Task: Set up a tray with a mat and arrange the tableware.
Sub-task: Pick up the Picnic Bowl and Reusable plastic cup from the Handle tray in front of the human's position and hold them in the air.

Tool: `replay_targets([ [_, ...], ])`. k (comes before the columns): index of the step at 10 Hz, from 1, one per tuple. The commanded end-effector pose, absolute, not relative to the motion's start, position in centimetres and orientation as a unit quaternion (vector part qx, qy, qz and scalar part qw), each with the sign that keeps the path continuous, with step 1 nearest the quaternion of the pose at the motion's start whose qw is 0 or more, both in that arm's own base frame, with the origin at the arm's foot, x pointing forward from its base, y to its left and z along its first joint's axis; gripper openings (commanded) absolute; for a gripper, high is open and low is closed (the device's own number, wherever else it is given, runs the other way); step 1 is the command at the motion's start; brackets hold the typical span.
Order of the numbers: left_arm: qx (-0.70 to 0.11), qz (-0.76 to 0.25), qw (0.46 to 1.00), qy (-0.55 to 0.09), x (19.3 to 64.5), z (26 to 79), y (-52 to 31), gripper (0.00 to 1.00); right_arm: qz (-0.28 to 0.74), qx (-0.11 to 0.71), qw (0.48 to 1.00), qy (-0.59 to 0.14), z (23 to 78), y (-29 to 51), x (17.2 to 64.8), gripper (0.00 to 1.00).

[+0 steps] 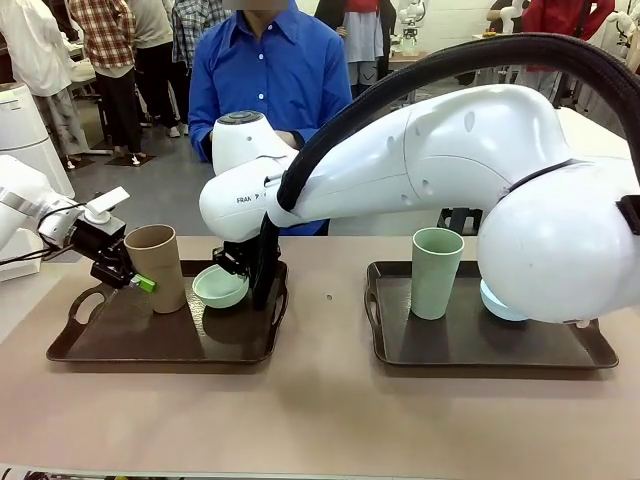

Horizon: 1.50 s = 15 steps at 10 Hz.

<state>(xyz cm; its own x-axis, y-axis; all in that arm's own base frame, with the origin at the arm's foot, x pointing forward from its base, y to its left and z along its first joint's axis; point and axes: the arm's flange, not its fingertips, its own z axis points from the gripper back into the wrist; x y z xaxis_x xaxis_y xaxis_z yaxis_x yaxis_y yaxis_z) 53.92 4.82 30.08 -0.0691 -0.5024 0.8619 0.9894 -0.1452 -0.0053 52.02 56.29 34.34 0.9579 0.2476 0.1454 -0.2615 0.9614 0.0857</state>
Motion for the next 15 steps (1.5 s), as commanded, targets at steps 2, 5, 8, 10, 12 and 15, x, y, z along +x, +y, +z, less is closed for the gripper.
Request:
replay_targets([
  [2, -0.354, -0.668, 0.57, -0.323, 53.4, 32.2, 5.6, 0.0, 0.105, 0.027, 0.992, -0.069, 34.5, 55.0, 51.3, 0.0],
  [5, -0.361, -0.661, 0.576, -0.318, 51.6, 36.6, 6.5, 0.0, 0.122, 0.057, 0.989, -0.064, 39.4, 54.2, 48.2, 0.0],
  [8, -0.335, -0.675, 0.548, -0.363, 48.8, 42.9, 6.6, 0.0, 0.143, 0.068, 0.981, -0.114, 45.9, 52.3, 43.0, 0.0],
  [10, -0.308, -0.681, 0.536, -0.393, 46.7, 46.5, 6.3, 0.0, 0.146, 0.064, 0.978, -0.135, 49.4, 51.2, 39.9, 0.0],
  [12, -0.298, -0.682, 0.538, -0.396, 45.8, 48.7, 6.3, 0.0, 0.156, 0.071, 0.973, -0.157, 51.9, 51.2, 37.5, 0.0],
  [15, -0.293, -0.691, 0.534, -0.389, 46.2, 49.6, 6.7, 0.0, 0.168, 0.069, 0.971, -0.153, 54.0, 52.1, 37.9, 0.0],
])
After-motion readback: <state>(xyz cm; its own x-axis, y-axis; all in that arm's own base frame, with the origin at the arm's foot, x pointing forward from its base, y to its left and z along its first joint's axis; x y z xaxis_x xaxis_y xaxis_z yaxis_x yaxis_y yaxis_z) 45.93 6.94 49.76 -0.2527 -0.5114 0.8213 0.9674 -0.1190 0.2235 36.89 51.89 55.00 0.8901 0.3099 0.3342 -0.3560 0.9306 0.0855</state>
